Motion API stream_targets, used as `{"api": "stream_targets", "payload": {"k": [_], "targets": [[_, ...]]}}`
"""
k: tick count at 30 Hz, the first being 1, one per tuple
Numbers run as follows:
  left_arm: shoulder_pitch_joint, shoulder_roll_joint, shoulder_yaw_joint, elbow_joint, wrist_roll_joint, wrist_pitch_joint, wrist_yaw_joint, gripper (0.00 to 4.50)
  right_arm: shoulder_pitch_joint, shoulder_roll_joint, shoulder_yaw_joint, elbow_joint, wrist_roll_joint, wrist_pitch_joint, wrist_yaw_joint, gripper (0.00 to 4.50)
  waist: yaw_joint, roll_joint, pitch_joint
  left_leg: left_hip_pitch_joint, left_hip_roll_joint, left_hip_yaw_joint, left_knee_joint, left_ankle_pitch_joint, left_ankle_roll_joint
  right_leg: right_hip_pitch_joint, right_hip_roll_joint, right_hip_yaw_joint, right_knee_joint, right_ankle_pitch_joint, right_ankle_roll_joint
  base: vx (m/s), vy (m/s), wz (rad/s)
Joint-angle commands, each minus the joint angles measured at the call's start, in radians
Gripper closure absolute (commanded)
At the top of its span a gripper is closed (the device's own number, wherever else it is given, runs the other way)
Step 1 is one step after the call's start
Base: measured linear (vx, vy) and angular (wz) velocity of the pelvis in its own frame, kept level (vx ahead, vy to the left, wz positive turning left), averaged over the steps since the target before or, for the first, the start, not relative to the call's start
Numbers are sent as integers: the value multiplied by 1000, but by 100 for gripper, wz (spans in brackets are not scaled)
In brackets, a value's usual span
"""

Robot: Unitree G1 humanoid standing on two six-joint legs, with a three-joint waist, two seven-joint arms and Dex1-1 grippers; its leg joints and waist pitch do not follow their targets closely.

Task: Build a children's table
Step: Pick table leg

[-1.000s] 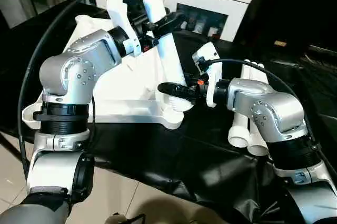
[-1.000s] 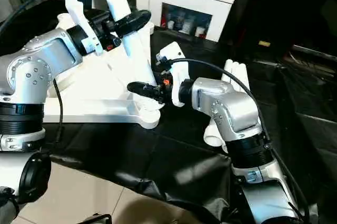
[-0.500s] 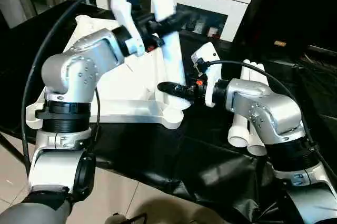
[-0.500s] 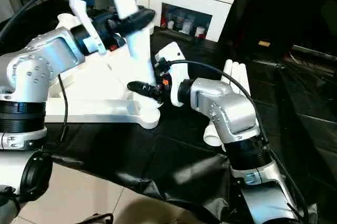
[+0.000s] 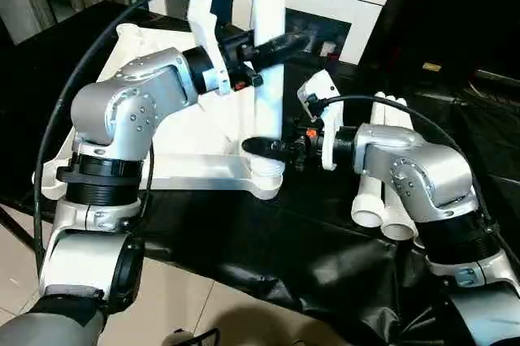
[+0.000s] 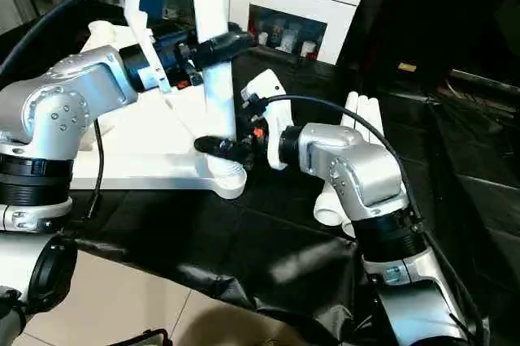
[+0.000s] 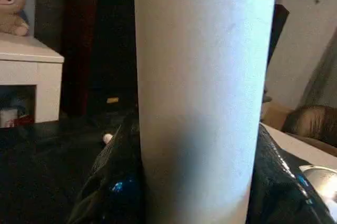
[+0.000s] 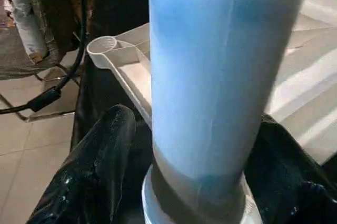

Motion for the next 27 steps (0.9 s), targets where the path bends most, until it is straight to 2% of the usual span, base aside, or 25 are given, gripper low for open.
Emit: {"api": "stream_targets", "payload": {"k": [1,9,21,27], "targets": [[-6,1,-28,-35,4,4,-19,269,-5,4,-13,0,6,10,-14,141,0,19,-79,10,27,-4,-71,-72,-40,67,-80,50,-64,-17,-193,0,0,0],[1,6,-35,-46,3,7,-39,269,-6,14,-29,3,14,19,-26,141,0,21,-78,9,27,-6,-73,-78,-48,68,-80,50,-64,-22,-188,0,0,0],[6,16,-37,-46,1,7,-51,269,1,18,-29,-1,18,24,-36,253,0,22,-79,10,26,-5,-72,-78,-49,68,-80,50,-64,-17,-187,0,0,0],[10,16,-39,-49,10,4,-47,269,1,27,-34,4,20,20,-44,261,0,22,-79,10,26,-5,-72,-77,-49,68,-80,51,-63,-12,-188,0,0,0]]}}
